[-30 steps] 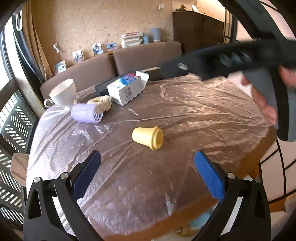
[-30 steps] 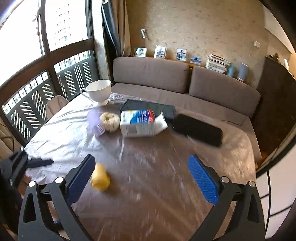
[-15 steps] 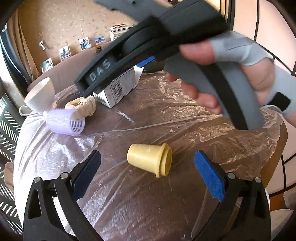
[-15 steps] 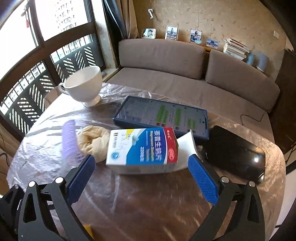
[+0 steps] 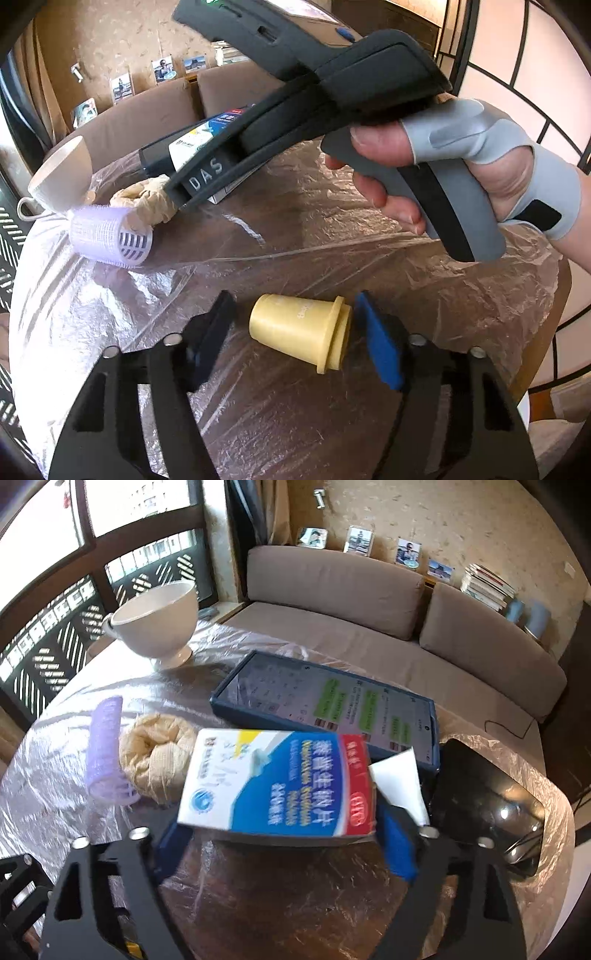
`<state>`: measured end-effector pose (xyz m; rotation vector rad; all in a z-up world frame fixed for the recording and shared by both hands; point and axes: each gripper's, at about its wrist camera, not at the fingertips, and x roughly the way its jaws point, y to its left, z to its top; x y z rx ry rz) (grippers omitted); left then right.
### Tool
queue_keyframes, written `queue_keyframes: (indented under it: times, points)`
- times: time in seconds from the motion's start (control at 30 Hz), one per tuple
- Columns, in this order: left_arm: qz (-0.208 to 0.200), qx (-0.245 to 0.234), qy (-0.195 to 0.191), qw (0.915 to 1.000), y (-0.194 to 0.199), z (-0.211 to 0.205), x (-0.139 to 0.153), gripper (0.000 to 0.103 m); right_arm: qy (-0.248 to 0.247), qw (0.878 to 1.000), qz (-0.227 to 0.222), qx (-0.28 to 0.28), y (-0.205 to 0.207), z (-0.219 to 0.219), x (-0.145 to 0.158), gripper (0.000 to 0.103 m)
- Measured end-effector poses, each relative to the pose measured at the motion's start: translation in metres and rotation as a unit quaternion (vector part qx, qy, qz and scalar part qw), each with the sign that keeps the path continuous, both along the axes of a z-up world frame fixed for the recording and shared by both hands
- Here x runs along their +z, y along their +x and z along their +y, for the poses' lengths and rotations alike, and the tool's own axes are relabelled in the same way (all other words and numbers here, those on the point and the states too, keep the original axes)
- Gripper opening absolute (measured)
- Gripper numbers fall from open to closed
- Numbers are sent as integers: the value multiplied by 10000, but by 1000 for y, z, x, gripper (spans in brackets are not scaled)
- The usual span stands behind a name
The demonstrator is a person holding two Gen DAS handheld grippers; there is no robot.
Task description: Collect trash
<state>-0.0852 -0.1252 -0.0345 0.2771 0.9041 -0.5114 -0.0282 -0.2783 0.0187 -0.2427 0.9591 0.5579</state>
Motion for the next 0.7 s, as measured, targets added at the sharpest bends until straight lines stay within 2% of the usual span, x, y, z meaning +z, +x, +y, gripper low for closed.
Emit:
queue_keyframes:
  times: [0.07,0.27,0.47,0.7]
  points:
    - [10,-32,8,10000,0,-2,2,51,0,10000,-44,-16,-4,-2,1,77]
    - [2,5,-3,10000,-2,-3,3,51,184,9997,-96,-161,-14,-17,10,76]
    - [3,49,-5,10000,-6,-2,3,51,497,9976,85,-469,-18,-40,16,76]
    - [54,175,-73,9998,-7,5,4,51,565,9959,105,-694,-35,-63,21,76]
